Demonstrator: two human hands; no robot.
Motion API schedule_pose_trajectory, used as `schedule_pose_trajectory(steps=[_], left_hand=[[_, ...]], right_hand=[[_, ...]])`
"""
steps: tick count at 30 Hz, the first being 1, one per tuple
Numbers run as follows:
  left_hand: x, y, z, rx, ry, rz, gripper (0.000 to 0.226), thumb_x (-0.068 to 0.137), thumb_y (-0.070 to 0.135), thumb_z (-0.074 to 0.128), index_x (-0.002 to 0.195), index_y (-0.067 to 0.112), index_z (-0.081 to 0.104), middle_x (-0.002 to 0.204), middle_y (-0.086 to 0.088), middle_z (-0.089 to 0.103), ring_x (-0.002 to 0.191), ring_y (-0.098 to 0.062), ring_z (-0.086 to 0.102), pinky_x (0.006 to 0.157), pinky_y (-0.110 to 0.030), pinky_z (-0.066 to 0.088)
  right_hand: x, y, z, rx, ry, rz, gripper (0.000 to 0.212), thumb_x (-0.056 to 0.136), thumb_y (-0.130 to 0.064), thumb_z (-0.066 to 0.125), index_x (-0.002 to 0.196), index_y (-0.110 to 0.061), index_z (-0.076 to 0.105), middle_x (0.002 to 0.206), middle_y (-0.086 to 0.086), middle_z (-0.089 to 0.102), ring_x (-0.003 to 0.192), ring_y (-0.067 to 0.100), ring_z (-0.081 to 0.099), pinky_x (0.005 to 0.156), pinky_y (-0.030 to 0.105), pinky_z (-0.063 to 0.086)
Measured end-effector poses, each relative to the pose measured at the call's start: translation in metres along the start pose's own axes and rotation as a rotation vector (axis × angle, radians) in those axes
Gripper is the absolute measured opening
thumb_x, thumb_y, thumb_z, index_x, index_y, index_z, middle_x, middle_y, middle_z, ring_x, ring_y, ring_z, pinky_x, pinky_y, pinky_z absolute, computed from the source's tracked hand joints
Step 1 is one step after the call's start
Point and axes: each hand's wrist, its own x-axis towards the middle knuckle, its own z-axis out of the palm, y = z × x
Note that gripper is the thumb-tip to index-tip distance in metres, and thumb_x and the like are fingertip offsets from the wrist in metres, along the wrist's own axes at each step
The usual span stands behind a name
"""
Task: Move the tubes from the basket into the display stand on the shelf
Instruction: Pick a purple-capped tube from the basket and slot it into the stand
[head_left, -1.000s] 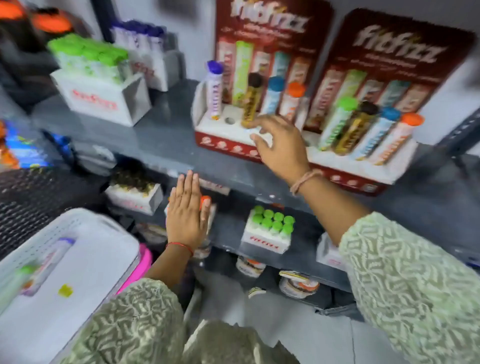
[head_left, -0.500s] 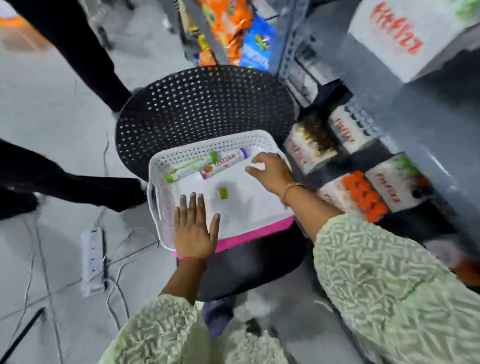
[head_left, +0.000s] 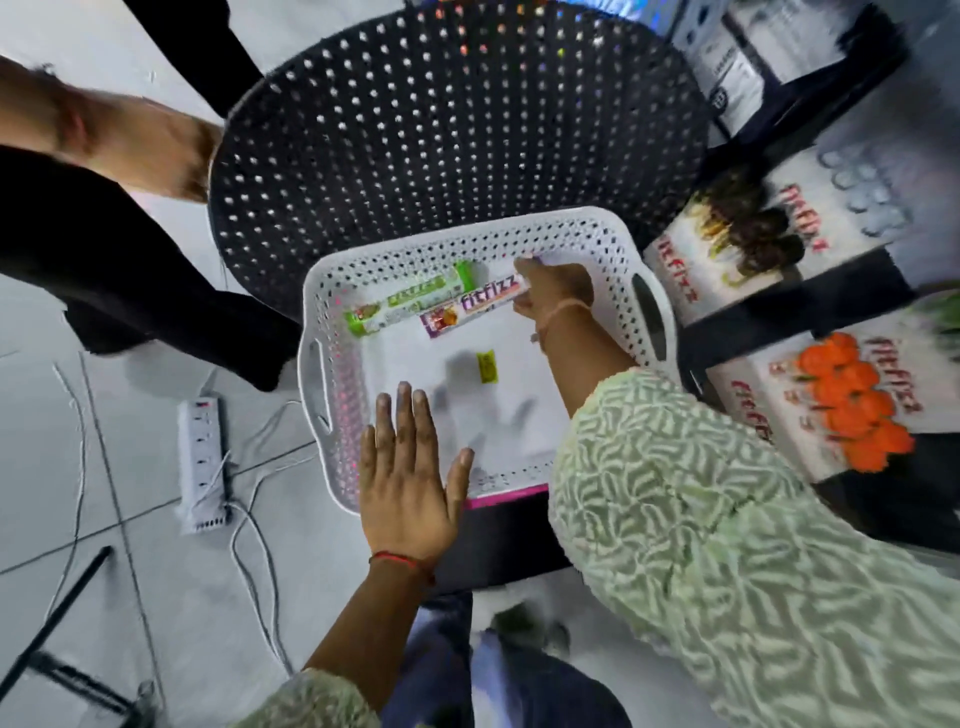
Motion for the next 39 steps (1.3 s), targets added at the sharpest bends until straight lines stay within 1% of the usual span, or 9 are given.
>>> schedule_pose_trajectory(steps=[7, 14, 18, 21, 27, 30, 32, 36, 39], left_hand=[[0.002, 0.014, -0.014, -0.065, -0.127, 0.007, 0.081, 0.09, 0.057, 0.001, 0.136, -0.004, 0.028, 0.143, -0.026, 0.032, 0.132, -0.042, 0.026, 0.107, -0.054, 0.025], [0.004, 0.158, -0.042, -0.239, -0.121, 0.421, 0.076, 0.093, 0.052, 0.005, 0.133, -0.006, 0.032, 0.14, -0.029, 0.036, 0.131, -0.044, 0.028, 0.106, -0.053, 0.024], [-0.022, 0.271, -0.055, -0.352, -0.078, 0.763, 0.063, 0.092, 0.041, 0.023, 0.134, -0.006, 0.031, 0.14, -0.029, 0.036, 0.132, -0.042, 0.027, 0.108, -0.048, 0.02], [-0.055, 0.34, -0.061, -0.398, -0.101, 1.02, 0.061, 0.089, 0.036, 0.029, 0.133, -0.006, 0.033, 0.14, -0.029, 0.036, 0.132, -0.042, 0.022, 0.108, -0.044, 0.014], [-0.108, 0.412, -0.054, -0.321, -0.142, 1.297, 0.066, 0.09, 0.044, 0.023, 0.134, -0.004, 0.031, 0.142, -0.024, 0.035, 0.132, -0.043, 0.024, 0.108, -0.039, 0.008], [-0.118, 0.418, -0.045, -0.282, -0.176, 1.316, 0.074, 0.091, 0.052, 0.006, 0.137, -0.002, 0.026, 0.145, -0.022, 0.03, 0.134, -0.041, 0.018, 0.109, -0.036, 0.002], [-0.117, 0.416, -0.039, -0.255, -0.175, 1.319, 0.078, 0.089, 0.056, -0.003, 0.138, 0.0, 0.023, 0.147, -0.02, 0.026, 0.135, -0.038, 0.014, 0.11, -0.032, -0.005], [-0.116, 0.416, -0.038, -0.255, -0.19, 1.316, 0.068, 0.088, 0.047, 0.013, 0.137, 0.001, 0.024, 0.146, -0.02, 0.026, 0.138, -0.03, 0.011, 0.109, -0.028, -0.008], [-0.115, 0.415, -0.035, -0.277, -0.16, 1.332, 0.079, 0.084, 0.059, -0.011, 0.139, 0.007, 0.011, 0.149, -0.012, 0.009, 0.137, -0.01, -0.014, 0.109, -0.026, -0.014]], right_hand=[[-0.076, -0.017, -0.101, 0.108, 0.064, -0.362, 0.021, 0.072, -0.011, 0.076, 0.07, -0.015, 0.055, 0.061, 0.007, 0.053, 0.039, 0.011, 0.05, 0.038, 0.017, 0.048], [-0.21, -0.045, -0.277, 0.005, 0.55, -0.66, 0.048, 0.068, -0.034, 0.077, 0.039, -0.017, 0.042, 0.025, -0.006, 0.039, 0.028, 0.004, 0.036, 0.035, 0.017, 0.034], [-0.29, -0.045, -0.37, -0.109, 0.869, -0.698, 0.053, 0.067, -0.043, 0.075, 0.036, -0.016, 0.041, 0.043, 0.025, 0.048, 0.044, 0.027, 0.042, 0.05, 0.039, 0.042], [-0.344, -0.041, -0.431, -0.194, 1.027, -0.692, 0.053, 0.065, -0.04, 0.078, 0.036, -0.013, 0.043, 0.033, 0.001, 0.041, 0.039, 0.004, 0.035, 0.044, 0.023, 0.031], [-0.421, -0.043, -0.521, -0.456, 1.287, -0.501, 0.051, 0.071, -0.042, 0.071, 0.04, -0.015, 0.041, 0.044, 0.007, 0.036, 0.058, 0.025, 0.041, 0.049, 0.03, 0.023], [-0.43, -0.05, -0.548, -0.533, 1.276, -0.501, 0.034, 0.074, -0.032, 0.071, 0.075, 0.003, 0.07, 0.08, 0.026, 0.068, 0.08, 0.032, 0.062, 0.059, 0.03, 0.037], [-0.425, -0.053, -0.559, -0.585, 1.201, -0.49, 0.033, 0.075, -0.025, 0.07, 0.094, 0.001, 0.069, 0.101, 0.022, 0.07, 0.086, 0.026, 0.062, 0.065, 0.027, 0.037], [-0.41, -0.052, -0.568, -0.645, 1.139, -0.432, 0.031, 0.072, -0.017, 0.072, 0.1, -0.003, 0.066, 0.11, 0.017, 0.068, 0.085, 0.019, 0.054, 0.067, 0.02, 0.034], [-0.402, -0.046, -0.568, -0.706, 1.083, -0.434, 0.031, 0.073, -0.013, 0.073, 0.101, -0.002, 0.066, 0.111, 0.016, 0.068, 0.087, 0.02, 0.055, 0.078, 0.026, 0.045]])
